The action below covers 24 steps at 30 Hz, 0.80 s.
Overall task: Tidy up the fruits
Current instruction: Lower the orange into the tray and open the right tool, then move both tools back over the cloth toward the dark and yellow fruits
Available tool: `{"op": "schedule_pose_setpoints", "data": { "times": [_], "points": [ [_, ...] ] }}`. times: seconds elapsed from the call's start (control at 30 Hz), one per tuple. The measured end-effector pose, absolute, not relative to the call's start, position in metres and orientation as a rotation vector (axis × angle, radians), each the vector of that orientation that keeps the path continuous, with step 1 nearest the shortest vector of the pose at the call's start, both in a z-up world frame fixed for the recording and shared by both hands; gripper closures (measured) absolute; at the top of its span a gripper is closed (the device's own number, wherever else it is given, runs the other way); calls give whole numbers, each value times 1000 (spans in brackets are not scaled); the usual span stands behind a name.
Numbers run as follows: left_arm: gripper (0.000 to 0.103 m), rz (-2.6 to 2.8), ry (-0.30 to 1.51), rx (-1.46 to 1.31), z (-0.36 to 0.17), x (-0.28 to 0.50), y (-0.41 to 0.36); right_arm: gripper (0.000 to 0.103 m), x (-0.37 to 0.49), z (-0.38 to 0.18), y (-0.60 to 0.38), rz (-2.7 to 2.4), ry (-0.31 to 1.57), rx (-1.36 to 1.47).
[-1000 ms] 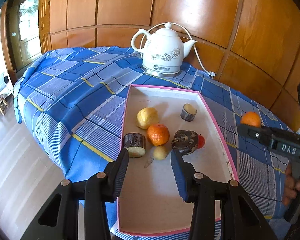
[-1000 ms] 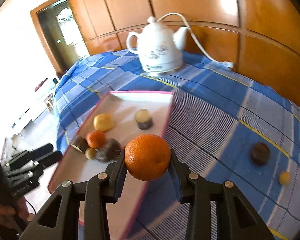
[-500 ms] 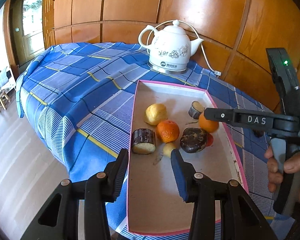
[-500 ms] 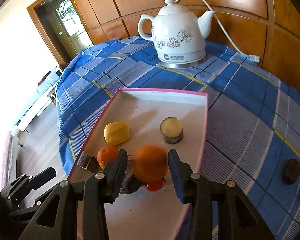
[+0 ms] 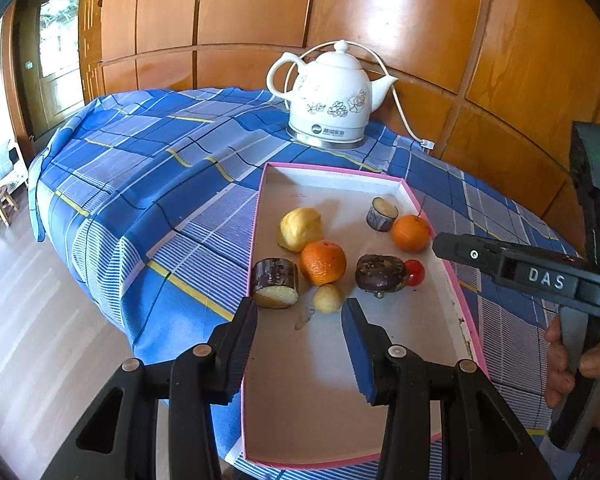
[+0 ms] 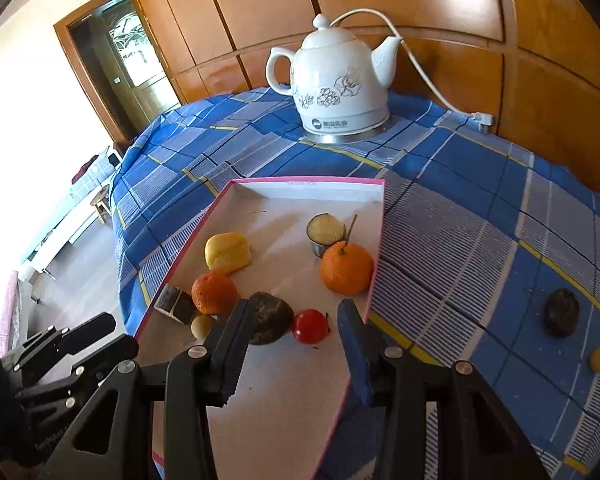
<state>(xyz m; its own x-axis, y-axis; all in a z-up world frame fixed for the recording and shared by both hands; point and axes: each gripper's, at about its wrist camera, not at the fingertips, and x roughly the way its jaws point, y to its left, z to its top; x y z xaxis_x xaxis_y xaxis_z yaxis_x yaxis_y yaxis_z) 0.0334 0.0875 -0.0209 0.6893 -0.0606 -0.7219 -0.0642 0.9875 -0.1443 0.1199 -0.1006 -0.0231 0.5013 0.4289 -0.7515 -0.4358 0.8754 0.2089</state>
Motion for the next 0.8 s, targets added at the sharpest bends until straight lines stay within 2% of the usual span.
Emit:
{"op": "schedule_pose_setpoints", "data": {
  "times": [0.13,0.8],
  "points": [
    [55,-1,800,-157,-18,31,85,58,112,-21,-107,510,893,-22],
    [55,-35,791,-112,-10,27,67,58,90,-1,-158,437,842,-52]
  ]
}}
